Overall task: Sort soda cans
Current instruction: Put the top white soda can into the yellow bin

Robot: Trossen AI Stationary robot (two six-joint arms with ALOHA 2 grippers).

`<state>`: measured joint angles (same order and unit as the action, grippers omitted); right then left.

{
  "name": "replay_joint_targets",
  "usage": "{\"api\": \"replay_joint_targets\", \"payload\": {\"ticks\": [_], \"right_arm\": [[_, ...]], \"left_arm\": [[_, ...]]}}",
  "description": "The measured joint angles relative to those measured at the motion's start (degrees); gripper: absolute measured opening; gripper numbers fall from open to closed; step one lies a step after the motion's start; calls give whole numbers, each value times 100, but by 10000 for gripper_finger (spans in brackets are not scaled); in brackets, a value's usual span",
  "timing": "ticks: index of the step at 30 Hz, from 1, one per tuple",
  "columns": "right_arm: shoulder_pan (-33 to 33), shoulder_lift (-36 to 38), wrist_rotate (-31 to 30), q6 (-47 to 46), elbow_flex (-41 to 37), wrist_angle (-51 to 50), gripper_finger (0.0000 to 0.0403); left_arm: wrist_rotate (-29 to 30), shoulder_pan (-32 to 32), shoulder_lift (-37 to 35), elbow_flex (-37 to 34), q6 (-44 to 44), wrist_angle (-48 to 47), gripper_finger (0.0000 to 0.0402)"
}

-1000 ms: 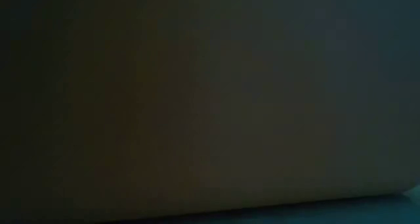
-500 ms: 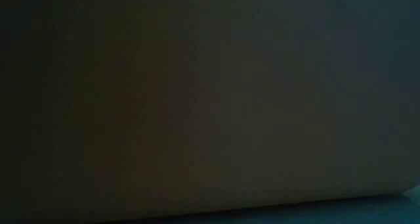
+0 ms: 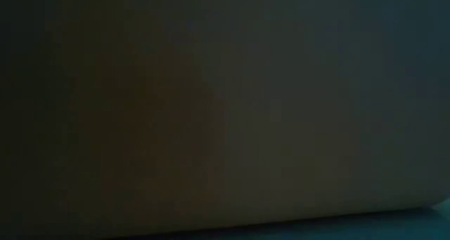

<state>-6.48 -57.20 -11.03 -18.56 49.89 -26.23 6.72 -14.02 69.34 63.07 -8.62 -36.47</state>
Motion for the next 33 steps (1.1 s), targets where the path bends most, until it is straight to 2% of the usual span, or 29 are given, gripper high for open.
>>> {"api": "replay_joint_targets", "payload": {"ticks": [4, 8, 14, 19, 21, 26, 33], "right_arm": [[301, 525, -157, -406, 0, -618, 276], [730, 916, -570, -939, 2, -1307, 276], [1526, 1020, -1342, -1715, 2, -2057, 276], [2110, 1072, -1595, -2279, 2, -2420, 276], [2344, 1074, -1868, -2640, -4, -2730, 276], [2863, 1186, -2547, -3765, -368, -3216, 276], [3388, 1324, -2906, -4962, -1051, -3182, 276]], "left_arm": [[0, 0, 0, 0, 67, 37, 351], [0, 0, 0, 2, 104, 205, 351], [0, 0, 2, 2, 138, 318, 351], [1, 0, 2, 2, 225, 315, 351], [0, 0, 2, 2, 228, 321, 351], [0, 0, 2, 2, 266, 414, 351], [0, 0, 2, 2, 264, 532, 351]]}}
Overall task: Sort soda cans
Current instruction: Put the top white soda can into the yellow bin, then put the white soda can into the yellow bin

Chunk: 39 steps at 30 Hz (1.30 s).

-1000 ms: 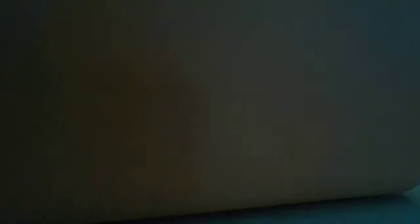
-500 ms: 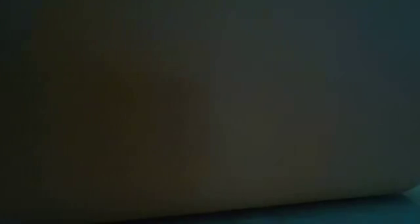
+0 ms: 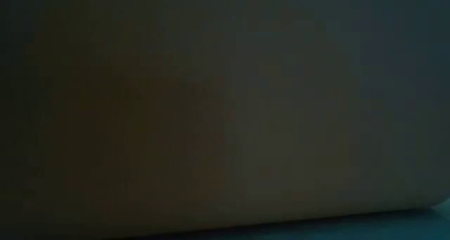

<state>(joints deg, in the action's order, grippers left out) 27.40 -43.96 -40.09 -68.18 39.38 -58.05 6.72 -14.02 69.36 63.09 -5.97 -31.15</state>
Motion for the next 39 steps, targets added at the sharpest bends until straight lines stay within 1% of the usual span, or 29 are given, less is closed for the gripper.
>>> {"api": "replay_joint_targets", "payload": {"ticks": [2, 6, 12, 16, 22, 26, 31, 36, 39], "right_arm": [[89, -5, -123, -302, -164, 9, 276], [161, -16, -143, -783, -485, -6, 276], [151, -18, 69, -809, -818, -12, 277], [151, -18, 69, -809, -940, -10, 298], [148, -6, 313, -516, -932, 83, 340], [150, 16, 472, -448, -767, 38, 353], [148, 30, 668, -352, -336, -350, 350], [146, 30, 681, -315, 278, -860, 346], [146, 32, 519, -33, 654, -1086, 346]], "left_arm": [[0, 0, 0, 0, 0, 67, 351], [0, 0, 0, 0, -22, 54, 351], [0, 0, 0, 0, -38, 54, 351], [0, 0, 0, 0, -38, 56, 351], [0, 0, 0, 0, -53, 58, 351], [0, 0, 0, 0, -90, 61, 351], [0, 0, 0, 0, -95, 63, 351], [0, 0, 0, 0, -154, 63, 351], [0, 0, 0, 0, -195, 65, 351]]}}
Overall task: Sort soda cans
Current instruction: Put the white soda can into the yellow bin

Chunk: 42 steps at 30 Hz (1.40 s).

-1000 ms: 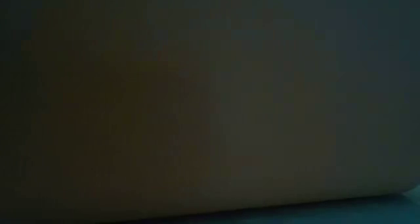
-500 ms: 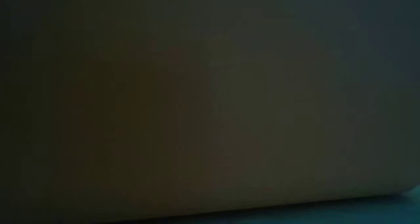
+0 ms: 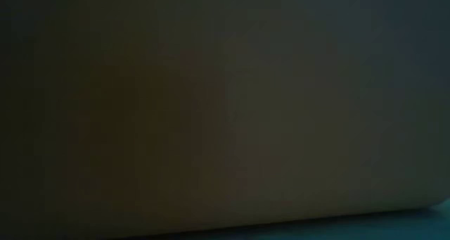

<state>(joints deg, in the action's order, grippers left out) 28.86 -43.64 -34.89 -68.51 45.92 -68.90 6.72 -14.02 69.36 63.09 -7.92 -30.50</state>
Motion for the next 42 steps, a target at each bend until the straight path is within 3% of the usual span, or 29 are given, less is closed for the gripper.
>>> {"api": "replay_joint_targets", "payload": {"ticks": [6, 13, 21, 27, 29, 36, 42], "right_arm": [[-2, 0, -597, 411, 568, 56, 346], [-4, 0, -1061, 1060, 622, 393, 347], [-2, -80, 116, 1496, 622, 1055, 395], [-2, -109, 1727, 1470, 622, 1051, 378], [-2, -114, 2198, 1278, 622, 1193, 375], [4, -114, 2799, 165, 622, 1600, 374], [6, -323, 3807, -704, 622, 1938, 374]], "left_arm": [[0, 0, 0, 0, 0, 11, 351], [-2, 0, 0, 0, -48, 173, 351], [-2, 0, 0, 0, -12, 343, 351], [-4, -1, 0, 0, 140, 428, 351], [-4, -2, 0, 0, 165, 456, 351], [-4, 0, 69, 0, 280, 666, 351], [-7, 0, 303, 0, 310, 741, 351]]}}
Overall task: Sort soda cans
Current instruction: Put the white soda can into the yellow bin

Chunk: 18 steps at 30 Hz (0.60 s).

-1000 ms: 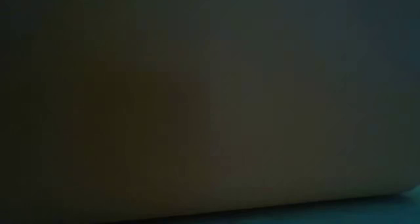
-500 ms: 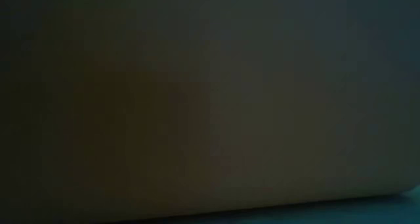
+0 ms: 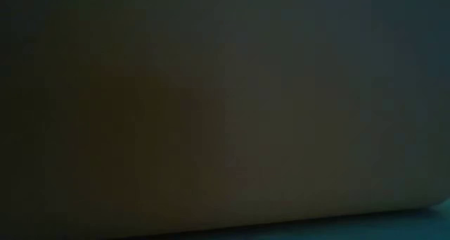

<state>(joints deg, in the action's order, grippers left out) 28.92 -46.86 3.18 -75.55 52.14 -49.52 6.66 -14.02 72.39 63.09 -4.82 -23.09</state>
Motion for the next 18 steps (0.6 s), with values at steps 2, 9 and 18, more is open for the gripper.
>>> {"api": "replay_joint_targets", "payload": {"ticks": [2, 9, 18], "right_arm": [[21, -101, 50, -158, 0, 20, 374], [118, -422, 355, -849, 0, -856, 374], [558, -828, 756, -1918, -2, -1697, 374]], "left_arm": [[-7, 0, 119, 0, -4, 3, 351], [-28, 44, 385, 0, -239, -32, 351], [-33, 44, 399, 0, -420, 16, 351]]}}
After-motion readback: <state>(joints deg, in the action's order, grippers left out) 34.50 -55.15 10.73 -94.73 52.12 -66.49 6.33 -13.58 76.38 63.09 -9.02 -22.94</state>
